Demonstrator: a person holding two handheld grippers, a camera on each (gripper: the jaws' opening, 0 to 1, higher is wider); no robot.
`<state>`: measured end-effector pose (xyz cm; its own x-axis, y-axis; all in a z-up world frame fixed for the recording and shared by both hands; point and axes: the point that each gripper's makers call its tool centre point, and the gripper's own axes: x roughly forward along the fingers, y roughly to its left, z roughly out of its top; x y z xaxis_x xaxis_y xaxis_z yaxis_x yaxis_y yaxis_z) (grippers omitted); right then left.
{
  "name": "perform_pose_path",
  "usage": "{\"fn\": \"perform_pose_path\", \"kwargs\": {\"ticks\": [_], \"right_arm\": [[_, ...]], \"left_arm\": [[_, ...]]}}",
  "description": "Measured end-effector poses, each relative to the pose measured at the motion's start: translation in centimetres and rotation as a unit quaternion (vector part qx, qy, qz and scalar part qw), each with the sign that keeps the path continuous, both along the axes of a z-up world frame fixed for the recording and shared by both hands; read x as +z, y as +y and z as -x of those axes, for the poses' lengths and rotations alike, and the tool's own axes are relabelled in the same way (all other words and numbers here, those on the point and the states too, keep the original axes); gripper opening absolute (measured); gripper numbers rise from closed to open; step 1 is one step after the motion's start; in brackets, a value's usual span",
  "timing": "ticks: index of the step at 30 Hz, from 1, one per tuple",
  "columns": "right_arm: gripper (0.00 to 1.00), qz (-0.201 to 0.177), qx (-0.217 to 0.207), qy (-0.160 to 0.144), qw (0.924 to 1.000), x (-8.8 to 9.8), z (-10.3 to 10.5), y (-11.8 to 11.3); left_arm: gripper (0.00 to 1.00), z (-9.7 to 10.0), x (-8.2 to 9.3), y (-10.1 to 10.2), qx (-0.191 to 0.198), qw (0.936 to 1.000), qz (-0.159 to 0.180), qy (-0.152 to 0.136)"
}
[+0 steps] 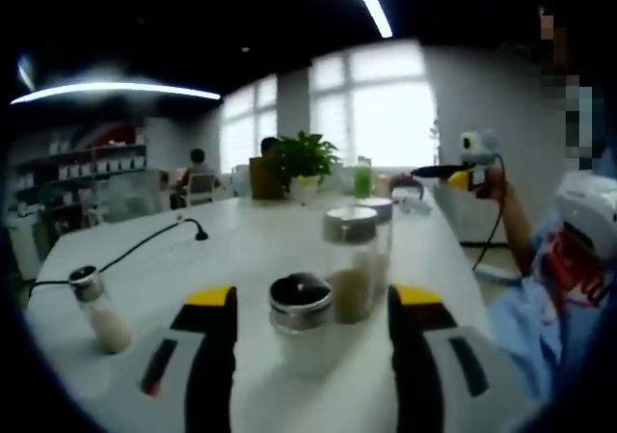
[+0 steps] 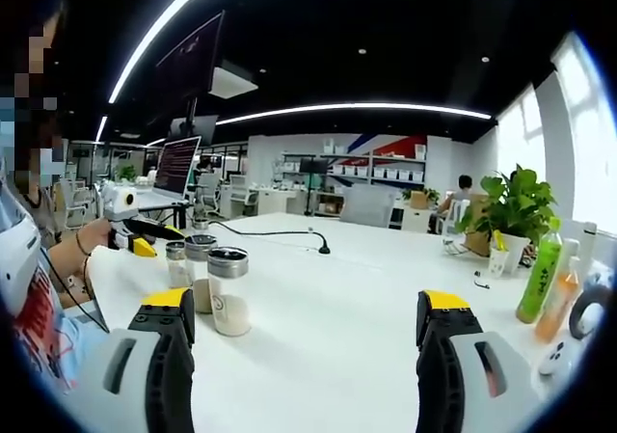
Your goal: Rotate the seasoning bottle until the label or dispensing opening points toward the visible target arrow and the bottle remains upright within the marked orientation range
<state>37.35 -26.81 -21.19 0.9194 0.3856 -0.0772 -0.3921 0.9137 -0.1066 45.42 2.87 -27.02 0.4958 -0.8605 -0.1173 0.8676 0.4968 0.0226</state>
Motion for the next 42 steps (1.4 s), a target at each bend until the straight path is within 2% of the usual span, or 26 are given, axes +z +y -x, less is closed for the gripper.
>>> {"fn": "perform_pose_path", "kwargs": {"ticks": [3, 4, 5, 6, 8, 10, 11, 14, 15, 17, 19, 21, 22, 25, 28, 31, 34, 36, 41, 42], "right_arm": [[0.99, -0.001, -0.001, -0.009, 1.0, 0.3, 0.0, 0.0], [0.99, -0.001, -0.001, -0.009, 1.0, 0.3, 0.0, 0.0], [0.99, 0.0, -0.002, -0.007, 1.0, 0.3, 0.0, 0.0], [0.99, 0.001, -0.003, -0.005, 1.0, 0.2, 0.0, 0.0], [0.99, 0.004, -0.004, -0.002, 1.0, 0.1, 0.0, -0.1], [0.99, 0.004, -0.004, 0.001, 1.0, 0.0, 0.0, -0.1], [0.99, 0.004, -0.004, 0.001, 1.0, 0.0, -0.1, -0.1], [0.99, 0.0, -0.005, 0.002, 1.0, -0.1, -0.1, -0.1], [0.99, 0.0, -0.003, 0.0, 1.0, 0.0, -0.1, 0.0], [0.99, 0.002, -0.002, -0.001, 1.0, 0.0, 0.0, 0.1], [0.99, 0.005, -0.001, -0.001, 1.0, 0.0, 0.0, 0.1], [0.99, 0.004, 0.0, 0.0, 1.0, 0.0, 0.0, 0.1], [0.99, 0.005, 0.0, 0.002, 1.0, -0.1, 0.0, 0.1], [0.99, 0.009, 0.001, 0.005, 0.9999, -0.2, 0.0, 0.2], [0.99, 0.007, 0.0, 0.005, 1.0, -0.1, 0.1, 0.2], [0.99, -0.003, -0.008, 0.014, 0.9999, -0.4, -0.2, -0.2], [0.99, -0.002, -0.013, 0.016, 0.9998, -0.5, -0.1, -0.4], [0.99, 0.0, -0.016, 0.015, 0.9998, -0.4, -0.1, -0.6], [0.99, -0.006, -0.019, 0.015, 0.9997, -0.3, -0.1, -0.7], [0.99, -0.006, -0.019, 0.016, 0.9997, -0.4, -0.1, -0.7]], "left_arm": [[0.69, 0.0, -0.3, 0.3, 0.031, 0.999, -0.027, -0.013], [0.71, -0.3, -0.4, 0.5, 0.049, 0.9981, -0.036, -0.009], [0.74, -0.5, -0.3, 0.5, 0.067, 0.9972, -0.032, 0.001], [0.77, -0.4, 0.0, 0.4, 0.068, 0.9975, -0.023, 0.0], [0.74, -0.4, 0.3, 0.3, 0.079, 0.9968, 0.001, 0.01], [0.7, -0.3, 0.3, 0.4, 0.091, 0.9958, 0.005, 0.009], [0.7, -0.5, 0.1, 0.5, 0.11, 0.9939, 0.01, 0.009], [0.7, -0.9, -0.8, 0.5, 0.153, 0.9871, 0.024, 0.04], [0.7, -1.3, -0.7, 0.7, 0.173, 0.9841, 0.026, 0.031], [0.7, -1.6, -0.6, 0.5, 0.19, 0.9818, 0.01, 0.005], [0.67, -1.1, -1.1, -0.4, 0.177, 0.9841, 0.004, 0.008], [0.55, -0.9, -1.5, -0.9, 0.178, 0.9839, 0.009, 0.019], [0.54, -1.0, -1.6, -1.1, 0.181, 0.9832, 0.011, 0.017], [0.62, -1.7, -2.1, -1.0, 0.209, 0.9777, 0.011, 0.014], [0.61, -2.3, -2.2, -1.0, 0.227, 0.9737, 0.018, 0.003], [0.62, -2.7, -1.7, -0.9, 0.243, 0.9692, 0.041, -0.004], [0.52, -2.8, -1.7, -0.9, 0.248, 0.9679, 0.039, -0.011], [0.51, -3.0, -1.9, -0.6, 0.26, 0.9649, 0.038, -0.006], [0.37, -3.2, -1.8, -0.5, 0.26, 0.9646, 0.044, -0.003], [0.37, -3.2, -1.8, -0.6, 0.258, 0.965, 0.045, -0.003]]}}
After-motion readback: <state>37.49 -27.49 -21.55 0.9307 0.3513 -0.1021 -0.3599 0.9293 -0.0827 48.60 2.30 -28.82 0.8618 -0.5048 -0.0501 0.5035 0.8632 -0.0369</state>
